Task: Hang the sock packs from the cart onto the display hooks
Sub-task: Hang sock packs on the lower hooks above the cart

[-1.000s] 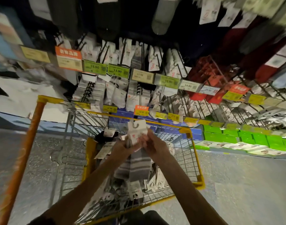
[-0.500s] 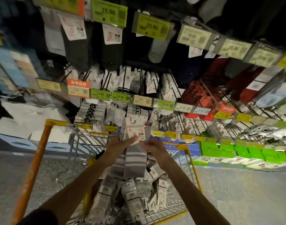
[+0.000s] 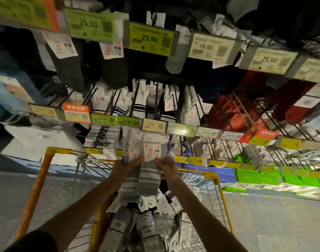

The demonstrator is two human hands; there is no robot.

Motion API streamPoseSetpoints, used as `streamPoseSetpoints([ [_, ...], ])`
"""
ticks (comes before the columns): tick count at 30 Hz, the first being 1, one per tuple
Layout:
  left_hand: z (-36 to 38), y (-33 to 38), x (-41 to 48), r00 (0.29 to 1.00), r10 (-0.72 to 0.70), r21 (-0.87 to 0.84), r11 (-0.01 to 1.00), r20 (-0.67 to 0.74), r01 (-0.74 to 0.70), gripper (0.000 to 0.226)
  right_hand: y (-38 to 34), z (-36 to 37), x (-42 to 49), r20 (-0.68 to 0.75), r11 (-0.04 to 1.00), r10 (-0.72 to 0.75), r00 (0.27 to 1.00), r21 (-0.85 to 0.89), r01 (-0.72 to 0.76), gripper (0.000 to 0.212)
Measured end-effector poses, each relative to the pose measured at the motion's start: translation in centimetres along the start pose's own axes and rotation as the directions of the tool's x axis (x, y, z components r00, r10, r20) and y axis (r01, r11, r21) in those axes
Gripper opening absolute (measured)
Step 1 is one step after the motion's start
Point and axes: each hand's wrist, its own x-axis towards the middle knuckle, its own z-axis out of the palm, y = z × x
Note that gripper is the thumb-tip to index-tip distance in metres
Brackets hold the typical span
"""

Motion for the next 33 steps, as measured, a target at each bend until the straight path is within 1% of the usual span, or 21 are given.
streamPoseSetpoints([
  [3, 1.5, 1.2, 1.4, 0.998, 0.019, 0.068, 0.998, -0.064, -0.015, 0.014, -1.3, -0.8, 2.8, 0.049, 0.994, -0.089, 0.995, 0.065, 0.086, 0.009],
  [4, 2.0, 1.7, 1.7, 0.996, 0.028, 0.099, 0.995, -0.089, -0.019, 0.016, -1.8, -0.9, 3.5, 0.06, 0.99, -0.116, 0.991, 0.082, 0.111, 0.01],
  [6, 2.8, 2.5, 2.2, 0.984, 0.061, 0.167, 0.985, -0.167, -0.033, 0.019, -2.8, -1.1, 4.9, 0.06, 0.988, -0.142, 0.988, 0.066, 0.138, 0.02],
  [7, 3.1, 2.7, 2.6, 0.978, 0.076, 0.198, 0.98, -0.196, -0.037, 0.022, -3.1, -1.2, 5.6, 0.064, 0.988, -0.147, 0.987, 0.061, 0.143, 0.021],
  [8, 3.2, 2.8, 2.9, 0.973, 0.076, 0.215, 0.976, -0.219, -0.028, 0.025, -3.4, -1.2, 6.0, 0.079, 0.987, -0.154, 0.985, 0.063, 0.149, 0.019],
  [10, 3.2, 2.6, 3.4, 0.966, 0.066, 0.228, 0.974, -0.249, -0.008, 0.026, -3.4, -1.3, 6.6, 0.126, 0.986, -0.16, 0.979, 0.071, 0.152, 0.003],
  [11, 3.2, 2.4, 3.5, 0.966, 0.052, 0.224, 0.975, -0.253, 0.006, 0.025, -3.1, -1.4, 6.8, 0.151, 0.985, -0.167, 0.974, 0.067, 0.159, 0.008],
  [12, 3.0, 2.0, 3.6, 0.969, 0.039, 0.223, 0.975, -0.245, 0.017, 0.024, -2.6, -1.6, 6.9, 0.175, 0.984, -0.176, 0.969, 0.065, 0.167, 0.011],
  [13, 3.0, 1.7, 3.5, 0.973, 0.028, 0.227, 0.974, -0.23, 0.026, 0.023, -2.0, -1.9, 6.8, 0.19, 0.982, -0.186, 0.964, 0.064, 0.177, 0.008],
  [15, 2.7, 1.1, 3.2, 0.983, 0.006, 0.224, 0.974, -0.182, 0.035, 0.017, -1.1, -2.3, 6.2, 0.196, 0.983, -0.173, 0.965, 0.097, 0.156, 0.006],
  [17, 2.5, 0.6, 2.8, 0.991, -0.004, 0.218, 0.975, -0.134, 0.033, 0.019, -0.5, -2.5, 5.9, 0.193, 0.981, -0.172, 0.966, 0.12, 0.151, 0.01],
  [20, 2.2, 0.5, 2.6, 0.992, -0.017, 0.201, 0.979, -0.124, 0.042, 0.019, -0.4, -2.6, 5.3, 0.193, 0.97, -0.228, 0.954, 0.133, 0.205, 0.013],
  [24, 1.4, 0.4, 2.5, 0.995, -0.031, 0.16, 0.986, -0.099, 0.046, 0.023, -0.4, -2.1, 4.0, 0.171, 0.961, -0.263, 0.95, 0.135, 0.242, 0.014],
  [28, 0.8, 0.4, 2.1, 0.997, -0.027, 0.177, 0.983, -0.073, 0.039, 0.029, -0.7, -1.7, 2.6, 0.149, 0.958, -0.269, 0.951, 0.144, 0.249, 0.018],
  [31, 0.5, 0.9, 1.7, 0.998, -0.025, 0.165, 0.986, -0.057, 0.034, 0.026, -1.1, -1.3, 1.7, 0.1, 0.96, -0.265, 0.959, 0.121, 0.252, 0.014],
  [33, 0.4, 1.2, 1.8, 0.999, -0.009, 0.159, 0.987, -0.04, 0.016, 0.024, -1.5, -0.8, 1.6, 0.087, 0.958, -0.276, 0.957, 0.105, 0.267, 0.017],
])
